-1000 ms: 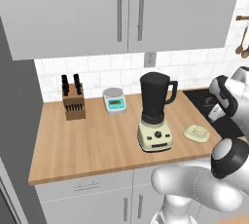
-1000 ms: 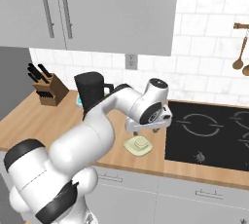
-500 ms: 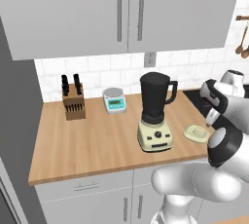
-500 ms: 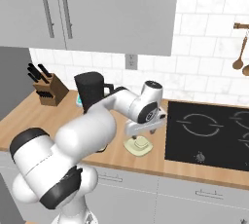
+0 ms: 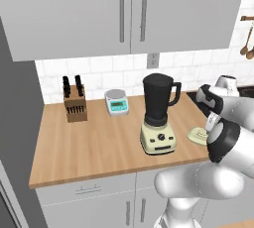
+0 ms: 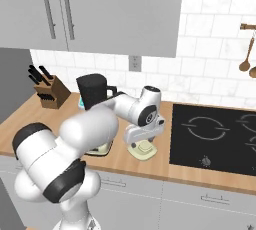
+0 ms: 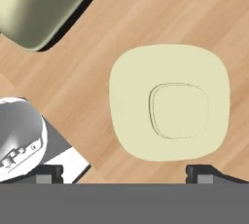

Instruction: Close the lid blender by securely placing the lid on top.

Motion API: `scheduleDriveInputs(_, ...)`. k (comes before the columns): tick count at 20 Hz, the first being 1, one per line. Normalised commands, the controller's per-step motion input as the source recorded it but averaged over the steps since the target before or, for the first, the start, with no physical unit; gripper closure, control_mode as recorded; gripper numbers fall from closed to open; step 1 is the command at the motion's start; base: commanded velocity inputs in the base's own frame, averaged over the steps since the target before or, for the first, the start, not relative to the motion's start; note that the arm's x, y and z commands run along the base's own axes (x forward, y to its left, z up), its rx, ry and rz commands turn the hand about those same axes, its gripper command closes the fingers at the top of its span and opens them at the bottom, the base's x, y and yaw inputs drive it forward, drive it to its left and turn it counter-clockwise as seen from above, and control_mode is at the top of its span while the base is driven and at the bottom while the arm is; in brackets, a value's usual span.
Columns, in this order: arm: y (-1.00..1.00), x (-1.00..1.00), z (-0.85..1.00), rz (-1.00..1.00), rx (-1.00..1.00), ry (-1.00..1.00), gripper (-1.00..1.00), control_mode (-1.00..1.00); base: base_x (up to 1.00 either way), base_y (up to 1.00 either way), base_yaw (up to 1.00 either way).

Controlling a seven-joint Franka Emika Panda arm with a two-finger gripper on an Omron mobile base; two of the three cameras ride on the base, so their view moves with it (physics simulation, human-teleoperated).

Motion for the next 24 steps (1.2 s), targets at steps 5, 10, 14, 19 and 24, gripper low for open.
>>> scheduleDriveInputs(5,0.00,0.12,-0.08,0.00,-0.01,0.04,-1.00,-1.00,0.00,0.00,0.00)
scheduleDriveInputs(10,0.00,0.09,-0.11,0.00,-0.02,0.02,-1.00,-1.00,0.00,0.00,0.00)
scheduleDriveInputs(14,0.00,0.07,-0.12,0.00,-0.01,0.01,-1.00,-1.00,0.00,0.00,0.00)
scheduleDriveInputs(19,0.00,0.00,-0.18,0.00,-0.02,0.03,-1.00,-1.00,0.00,0.00,0.00)
scheduleDriveInputs(24,0.00,0.00,-0.18,0.00,-0.01,0.04,-1.00,-1.00,0.00,0.00,0.00)
